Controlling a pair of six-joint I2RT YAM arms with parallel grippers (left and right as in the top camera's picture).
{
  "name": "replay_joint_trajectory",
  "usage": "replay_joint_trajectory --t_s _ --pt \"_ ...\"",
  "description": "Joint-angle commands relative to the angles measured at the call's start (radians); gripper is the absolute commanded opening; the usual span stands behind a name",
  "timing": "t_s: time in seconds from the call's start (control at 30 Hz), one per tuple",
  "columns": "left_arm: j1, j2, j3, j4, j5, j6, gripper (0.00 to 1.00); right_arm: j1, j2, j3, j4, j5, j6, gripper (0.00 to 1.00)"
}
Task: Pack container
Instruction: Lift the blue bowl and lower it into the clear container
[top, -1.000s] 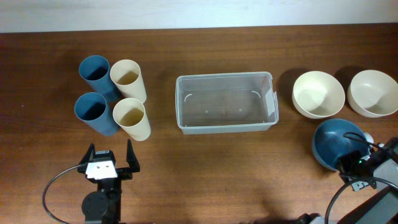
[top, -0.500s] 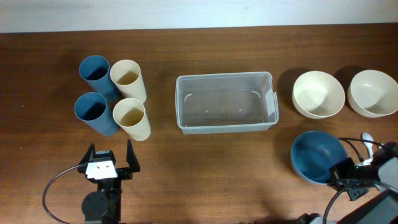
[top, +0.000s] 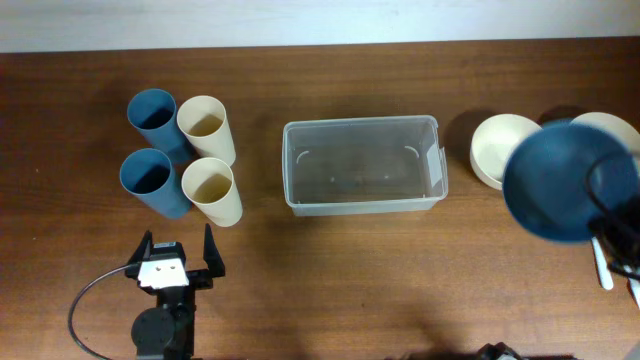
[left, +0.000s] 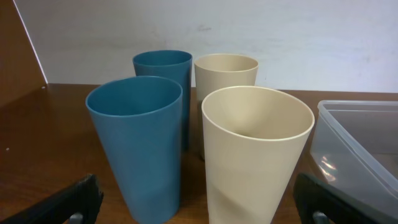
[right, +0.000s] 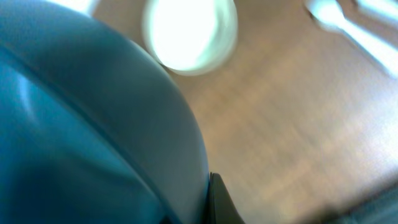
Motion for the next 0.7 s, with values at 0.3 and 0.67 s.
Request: replay_joint_trajectory --t_s 0.3,0.67 --pt "0.005 -0.005 -0.003 -0.002 -0.008 0.016 1.00 0.692 0.318 0.042 0.307 0.180 0.310 0.04" --pt "0.005 -0.005 -0.003 -0.002 -0.007 0.016 1.00 0.778 0.624 0.042 0.441 0.040 0.230 0.04"
